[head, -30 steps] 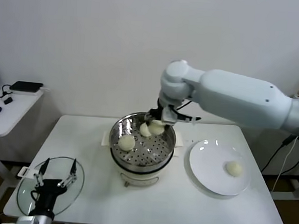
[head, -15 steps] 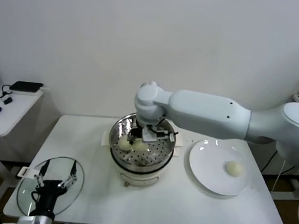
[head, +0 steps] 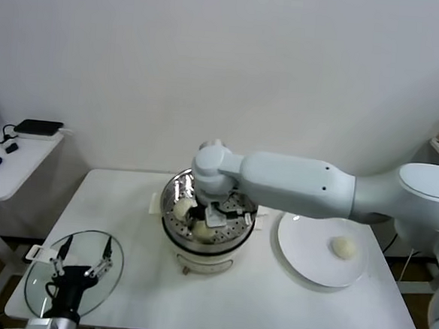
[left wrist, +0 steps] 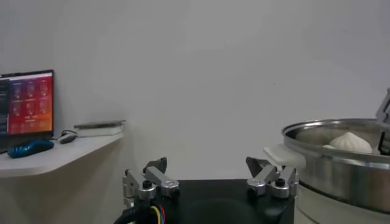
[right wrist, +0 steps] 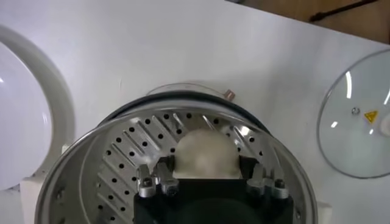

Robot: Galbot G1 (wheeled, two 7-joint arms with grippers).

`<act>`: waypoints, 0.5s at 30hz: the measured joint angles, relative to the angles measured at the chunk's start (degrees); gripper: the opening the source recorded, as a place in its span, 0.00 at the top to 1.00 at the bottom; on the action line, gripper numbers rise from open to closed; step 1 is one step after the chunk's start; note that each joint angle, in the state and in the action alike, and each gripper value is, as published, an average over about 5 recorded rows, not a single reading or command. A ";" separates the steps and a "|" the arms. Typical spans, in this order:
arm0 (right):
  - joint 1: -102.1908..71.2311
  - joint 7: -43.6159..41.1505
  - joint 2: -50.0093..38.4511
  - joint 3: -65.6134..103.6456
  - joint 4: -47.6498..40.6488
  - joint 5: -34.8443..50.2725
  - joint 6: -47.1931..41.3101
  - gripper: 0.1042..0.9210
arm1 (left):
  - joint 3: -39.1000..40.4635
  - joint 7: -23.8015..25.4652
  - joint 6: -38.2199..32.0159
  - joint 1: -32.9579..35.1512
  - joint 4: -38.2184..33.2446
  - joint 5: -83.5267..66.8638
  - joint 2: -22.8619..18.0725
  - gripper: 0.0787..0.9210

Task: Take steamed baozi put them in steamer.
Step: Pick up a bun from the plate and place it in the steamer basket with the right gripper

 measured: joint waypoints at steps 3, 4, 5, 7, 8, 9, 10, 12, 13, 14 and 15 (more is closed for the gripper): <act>-0.46 -0.01 0.01 0.01 -0.06 -0.34 0.14 0.29 | 0.06 -0.01 0.00 -0.07 0.08 0.01 0.00 0.12; -0.59 -0.01 0.01 0.01 -0.10 -0.43 0.19 0.29 | 0.06 -0.01 0.00 -0.09 0.11 0.01 0.00 0.12; -0.72 0.00 0.01 0.02 -0.16 -0.52 0.24 0.28 | 0.06 -0.01 0.00 -0.11 0.14 0.01 0.00 0.12; -0.94 0.04 0.02 0.03 -0.28 -0.65 0.32 0.27 | 0.05 -0.01 0.00 -0.17 0.21 0.02 0.00 0.12; -1.04 0.08 0.02 0.04 -0.32 -0.70 0.35 0.25 | 0.05 -0.01 0.00 -0.21 0.24 0.03 0.00 0.12; -1.14 0.12 0.02 0.04 -0.35 -0.73 0.38 0.23 | 0.05 -0.02 0.00 -0.25 0.26 0.03 0.00 0.12; -1.24 0.17 0.02 0.05 -0.36 -0.77 0.41 0.20 | 0.06 -0.02 0.01 -0.30 0.28 0.04 0.00 0.12; -1.39 0.22 0.04 0.05 -0.37 -0.82 0.47 0.15 | 0.09 -0.02 0.05 -0.40 0.31 0.08 0.00 0.12; -1.44 0.24 0.07 0.06 -0.39 -0.83 0.52 0.14 | 0.11 -0.02 0.07 -0.46 0.33 0.10 0.00 0.12; -1.47 0.24 0.12 0.08 -0.45 -0.84 0.57 0.13 | 0.13 -0.02 0.09 -0.53 0.36 0.14 0.00 0.12; -1.49 0.24 0.18 0.14 -0.52 -0.85 0.64 0.12 | 0.16 -0.03 0.12 -0.60 0.38 0.18 0.00 0.12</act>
